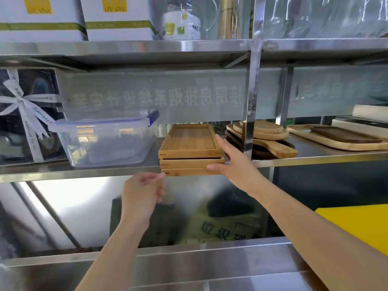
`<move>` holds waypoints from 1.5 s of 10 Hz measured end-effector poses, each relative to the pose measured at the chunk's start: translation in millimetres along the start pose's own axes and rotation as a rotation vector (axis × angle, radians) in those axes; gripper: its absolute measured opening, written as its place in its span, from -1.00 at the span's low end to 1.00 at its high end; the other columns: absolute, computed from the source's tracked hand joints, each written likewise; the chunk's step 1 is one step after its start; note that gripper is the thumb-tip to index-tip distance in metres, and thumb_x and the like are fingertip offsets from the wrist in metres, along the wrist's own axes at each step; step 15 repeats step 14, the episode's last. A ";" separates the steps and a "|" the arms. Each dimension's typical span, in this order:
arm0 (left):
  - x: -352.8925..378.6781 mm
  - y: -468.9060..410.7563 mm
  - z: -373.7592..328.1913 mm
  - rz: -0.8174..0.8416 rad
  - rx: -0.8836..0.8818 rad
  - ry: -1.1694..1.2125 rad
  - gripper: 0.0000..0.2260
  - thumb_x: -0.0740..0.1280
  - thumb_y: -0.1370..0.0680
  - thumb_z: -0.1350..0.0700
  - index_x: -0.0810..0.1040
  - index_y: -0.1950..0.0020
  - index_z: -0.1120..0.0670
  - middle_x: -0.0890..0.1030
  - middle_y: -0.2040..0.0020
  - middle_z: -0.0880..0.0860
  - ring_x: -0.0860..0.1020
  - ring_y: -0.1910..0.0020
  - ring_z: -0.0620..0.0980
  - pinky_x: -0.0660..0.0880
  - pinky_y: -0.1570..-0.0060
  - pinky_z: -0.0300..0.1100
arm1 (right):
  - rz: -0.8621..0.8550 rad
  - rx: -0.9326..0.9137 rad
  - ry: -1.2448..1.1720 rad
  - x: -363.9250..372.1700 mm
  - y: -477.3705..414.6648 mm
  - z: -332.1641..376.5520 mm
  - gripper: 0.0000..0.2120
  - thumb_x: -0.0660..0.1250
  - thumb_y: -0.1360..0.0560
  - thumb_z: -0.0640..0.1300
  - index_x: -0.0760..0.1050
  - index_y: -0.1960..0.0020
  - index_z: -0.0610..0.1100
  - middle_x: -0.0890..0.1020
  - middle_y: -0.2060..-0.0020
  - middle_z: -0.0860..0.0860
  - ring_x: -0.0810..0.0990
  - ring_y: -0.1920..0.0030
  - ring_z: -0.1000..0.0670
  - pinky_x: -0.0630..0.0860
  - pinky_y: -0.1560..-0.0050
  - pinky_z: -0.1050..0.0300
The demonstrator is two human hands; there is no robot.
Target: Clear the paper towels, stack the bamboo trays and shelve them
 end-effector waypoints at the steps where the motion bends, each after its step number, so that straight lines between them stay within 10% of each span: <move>1: 0.2 -10.7 -9.2 0.001 0.267 -0.123 -0.36 0.41 -0.46 0.01 0.19 -0.46 -0.09 0.34 -0.46 -0.02 0.37 -0.37 0.07 0.35 -0.31 0.04 | 0.056 0.060 -0.148 8.2 7.9 -6.2 -0.21 0.38 -0.41 -0.29 0.04 -0.48 0.02 0.45 -0.30 0.01 0.39 -0.32 0.02 0.26 -0.39 0.04; 3: 30.8 -27.3 -20.8 0.264 0.507 -0.097 -0.36 0.37 -0.50 0.10 0.06 -0.43 -0.18 0.39 -0.22 -0.25 0.44 -0.17 -0.21 0.33 -0.26 -0.19 | -0.004 0.054 -0.068 11.2 3.5 -13.7 -0.31 0.34 -0.44 -0.31 0.13 -0.45 0.03 0.50 -0.25 0.00 0.43 -0.28 0.00 0.29 -0.39 -0.02; 6: 43.7 -54.0 -23.8 0.207 0.425 -0.087 -0.55 0.34 -0.51 0.26 0.35 -0.37 0.03 0.53 -0.18 -0.05 0.50 -0.22 -0.01 0.38 -0.36 0.02 | -0.073 0.121 0.358 -0.6 -24.1 -29.7 -0.29 0.31 -0.48 -0.02 -0.02 -0.48 0.05 0.51 -0.23 0.00 0.29 -0.32 -0.14 0.03 -0.38 -0.06; 15: 40.4 -48.4 -33.1 0.033 0.429 -0.213 -0.54 0.32 -0.54 0.16 0.31 -0.43 0.07 0.46 -0.37 0.04 0.42 -0.36 0.07 0.30 -0.37 -0.02 | -0.165 0.080 0.534 -9.1 -23.4 -26.4 -0.26 0.25 -0.50 0.06 -0.11 -0.50 -0.03 0.45 -0.34 -0.08 0.38 -0.33 -0.17 0.10 -0.40 -0.11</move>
Point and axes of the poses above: each hand's wrist, its own y-axis away from the middle knuckle, its own x-axis out of the palm, z = x × y, the point moved 7 cm from there along -y, towards the middle knuckle
